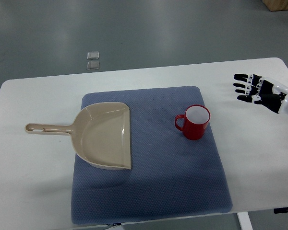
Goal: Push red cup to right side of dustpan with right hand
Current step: 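Move the right hand down to the red mug's side farthest from the dustpan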
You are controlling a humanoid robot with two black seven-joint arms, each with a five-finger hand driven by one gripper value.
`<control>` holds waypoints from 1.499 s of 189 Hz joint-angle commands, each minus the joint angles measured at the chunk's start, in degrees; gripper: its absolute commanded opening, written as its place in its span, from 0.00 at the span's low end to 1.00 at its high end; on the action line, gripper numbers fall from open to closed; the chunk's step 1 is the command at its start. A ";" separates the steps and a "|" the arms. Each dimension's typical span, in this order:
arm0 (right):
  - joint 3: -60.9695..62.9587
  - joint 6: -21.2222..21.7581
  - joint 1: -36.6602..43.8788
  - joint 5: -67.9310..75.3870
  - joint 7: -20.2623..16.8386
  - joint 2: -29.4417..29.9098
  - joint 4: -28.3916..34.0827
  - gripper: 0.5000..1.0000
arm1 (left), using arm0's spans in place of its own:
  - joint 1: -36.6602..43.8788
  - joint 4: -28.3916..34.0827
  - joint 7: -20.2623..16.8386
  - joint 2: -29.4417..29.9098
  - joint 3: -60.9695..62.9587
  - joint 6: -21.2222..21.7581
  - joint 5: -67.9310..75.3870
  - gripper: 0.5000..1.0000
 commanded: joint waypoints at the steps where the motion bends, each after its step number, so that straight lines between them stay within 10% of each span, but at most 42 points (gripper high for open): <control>1: -0.18 0.00 -1.65 -2.02 4.11 -0.22 0.34 0.87 | 0.07 0.07 0.01 0.00 -0.03 0.00 -0.11 1.00; 74: -0.53 0.00 -4.55 -8.87 10.88 4.35 0.87 0.86 | 0.07 0.07 0.01 0.00 -0.03 0.00 -0.03 1.00; 283: -3.87 -4.15 -5.43 -11.51 12.55 14.19 0.16 0.86 | 0.07 -0.02 0.01 0.00 -0.03 0.00 -0.03 1.00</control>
